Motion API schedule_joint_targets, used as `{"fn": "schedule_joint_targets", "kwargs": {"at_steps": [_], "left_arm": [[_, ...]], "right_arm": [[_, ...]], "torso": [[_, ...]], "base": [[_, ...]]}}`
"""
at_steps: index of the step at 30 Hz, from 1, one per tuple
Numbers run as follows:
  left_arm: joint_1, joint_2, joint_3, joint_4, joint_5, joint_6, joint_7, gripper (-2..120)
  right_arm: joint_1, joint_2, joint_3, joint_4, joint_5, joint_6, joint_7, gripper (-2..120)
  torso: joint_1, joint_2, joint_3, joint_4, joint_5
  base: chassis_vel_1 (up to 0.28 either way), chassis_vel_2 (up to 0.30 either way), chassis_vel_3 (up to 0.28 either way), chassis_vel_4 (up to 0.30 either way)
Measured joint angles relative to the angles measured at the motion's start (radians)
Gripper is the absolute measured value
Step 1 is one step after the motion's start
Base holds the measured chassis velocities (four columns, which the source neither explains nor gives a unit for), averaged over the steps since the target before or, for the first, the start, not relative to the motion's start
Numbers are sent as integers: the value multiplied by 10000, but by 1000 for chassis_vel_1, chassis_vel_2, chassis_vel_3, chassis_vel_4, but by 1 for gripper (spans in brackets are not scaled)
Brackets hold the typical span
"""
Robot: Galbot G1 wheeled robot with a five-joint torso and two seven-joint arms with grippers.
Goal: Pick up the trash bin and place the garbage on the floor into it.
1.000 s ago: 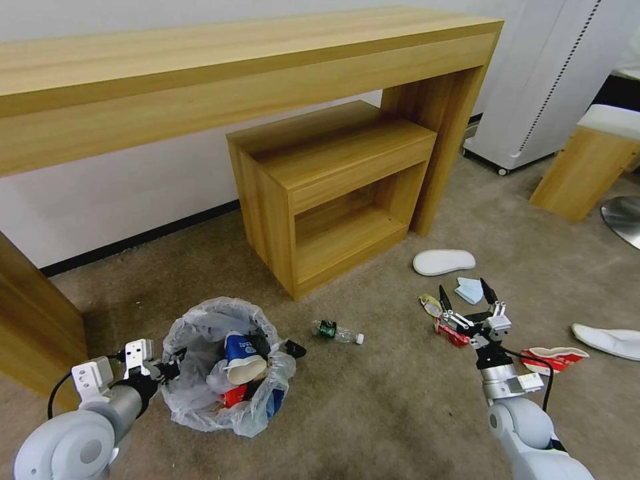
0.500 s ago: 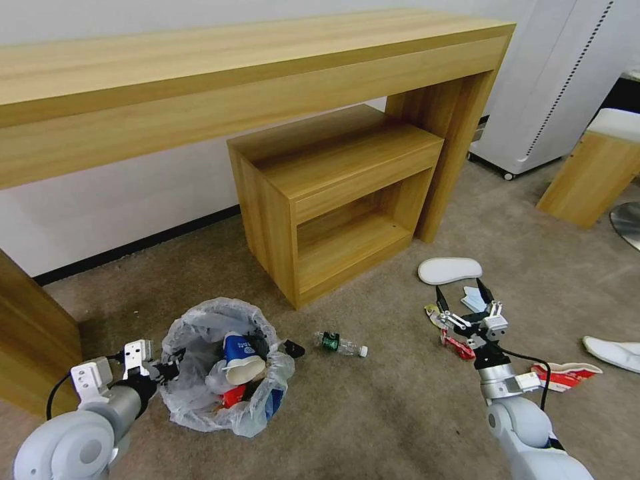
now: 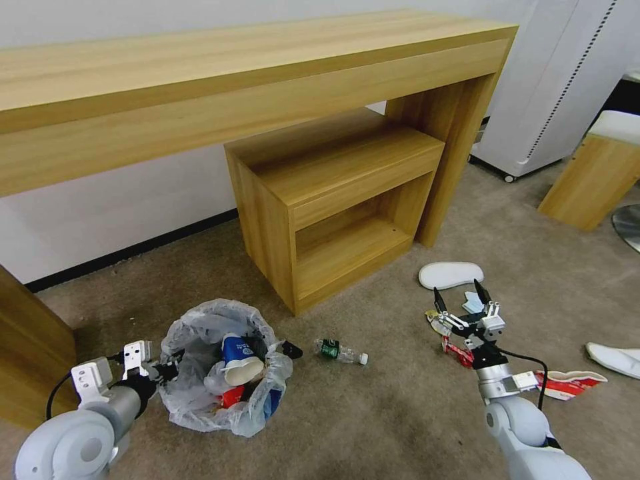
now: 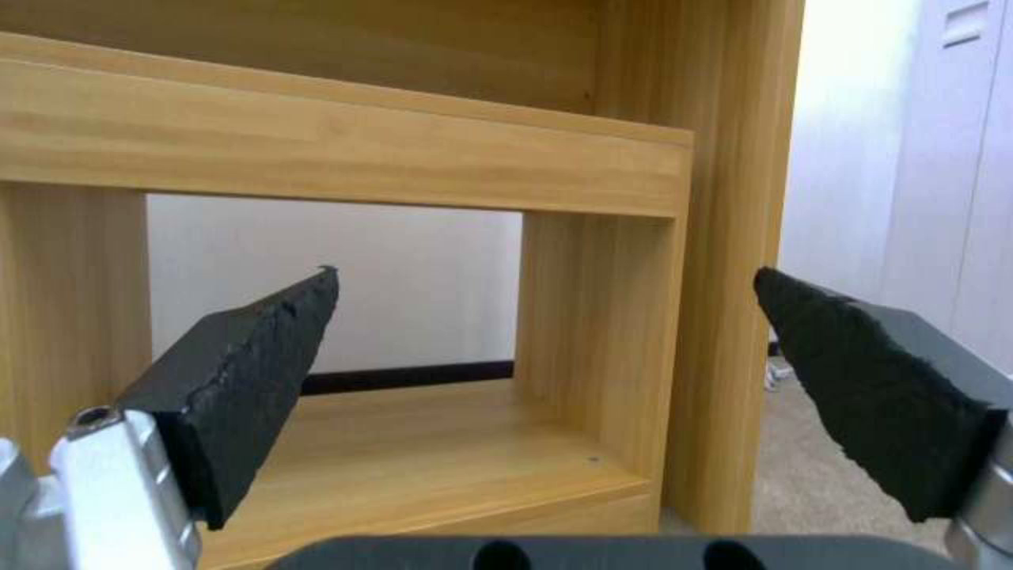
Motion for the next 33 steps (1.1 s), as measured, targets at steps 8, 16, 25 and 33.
{"fn": "schedule_joint_targets", "kwargs": {"at_steps": [8, 16, 25, 33], "left_arm": [[-4, -8, 8, 19, 9, -16, 8, 0], [15, -47, 8, 18, 39, -24, 9, 0], [25, -46, -12, 17, 43, -29, 16, 0], [36, -49, -24, -1, 37, -30, 16, 0]], "right_arm": [[7, 16, -12, -69, -1, 120, -90, 100], [15, -51, -70, -124, 13, 200, -207, 100], [79, -113, -118, -183, 25, 269, -299, 100], [55, -123, -123, -174, 5, 268, -317, 100]], "torso": [[0, 0, 0, 0, 0], [0, 0, 0, 0, 0], [0, 0, 0, 0, 0], [-1, 0, 0, 0, 0]], "base": [[-33, 31, 37, -31], [-13, 24, 22, -22], [0, 0, 0, 0], [0, 0, 0, 0]]}}
